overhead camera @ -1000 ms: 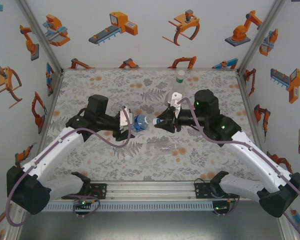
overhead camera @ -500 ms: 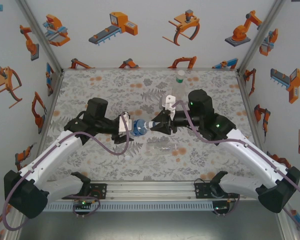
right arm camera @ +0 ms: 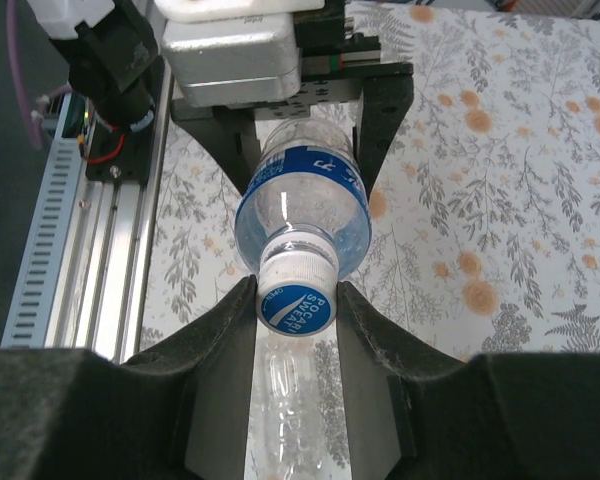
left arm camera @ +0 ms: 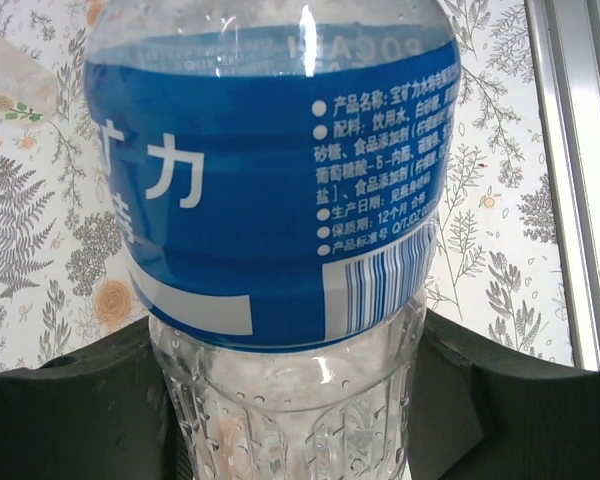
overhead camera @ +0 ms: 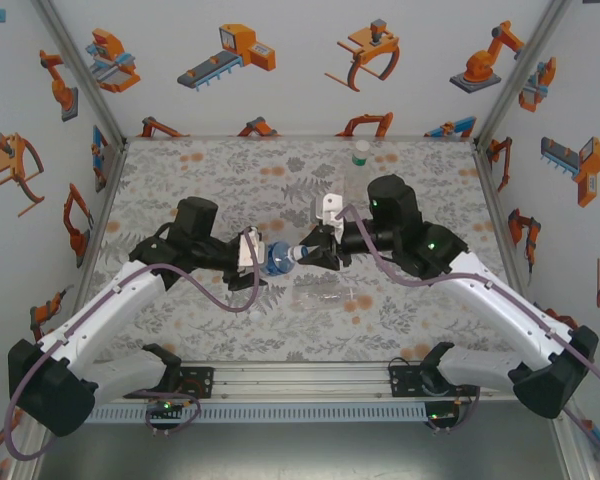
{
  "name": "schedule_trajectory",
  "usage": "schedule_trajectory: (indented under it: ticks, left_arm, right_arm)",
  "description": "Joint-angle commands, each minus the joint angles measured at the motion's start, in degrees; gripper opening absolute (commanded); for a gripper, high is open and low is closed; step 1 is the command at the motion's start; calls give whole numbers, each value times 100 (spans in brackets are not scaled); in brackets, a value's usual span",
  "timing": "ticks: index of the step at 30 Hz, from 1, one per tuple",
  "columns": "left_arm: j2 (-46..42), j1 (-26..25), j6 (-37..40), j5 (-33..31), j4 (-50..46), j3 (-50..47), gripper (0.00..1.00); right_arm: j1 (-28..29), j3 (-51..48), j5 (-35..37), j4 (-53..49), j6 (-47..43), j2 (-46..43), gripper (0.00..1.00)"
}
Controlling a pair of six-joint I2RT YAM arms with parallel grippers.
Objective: Screw on the bottle caps
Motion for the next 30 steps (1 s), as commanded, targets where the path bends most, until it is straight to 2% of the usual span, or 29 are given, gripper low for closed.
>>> schedule_trajectory:
  ticks: [1,5,21,27,30]
  left_arm:
    - [10,-63,186,200,-173,136,0]
    - [76,-80,193,191,-294,211,0]
    - [352,-89,190,297,-696,458,0]
    - [401,-87,160,386,-728,498,0]
    - [394,-88,150,339,-726,494,0]
  right_arm:
    - [98,318,-7,-370,-520,87,10]
    - [158,551,3,-812,-987,211,0]
    - [419,1012,5,-1701,-2562,422,0]
    - [476,853,36,-1635,-2694,380,0]
    - [476,977,68,-1866,-2337,503,0]
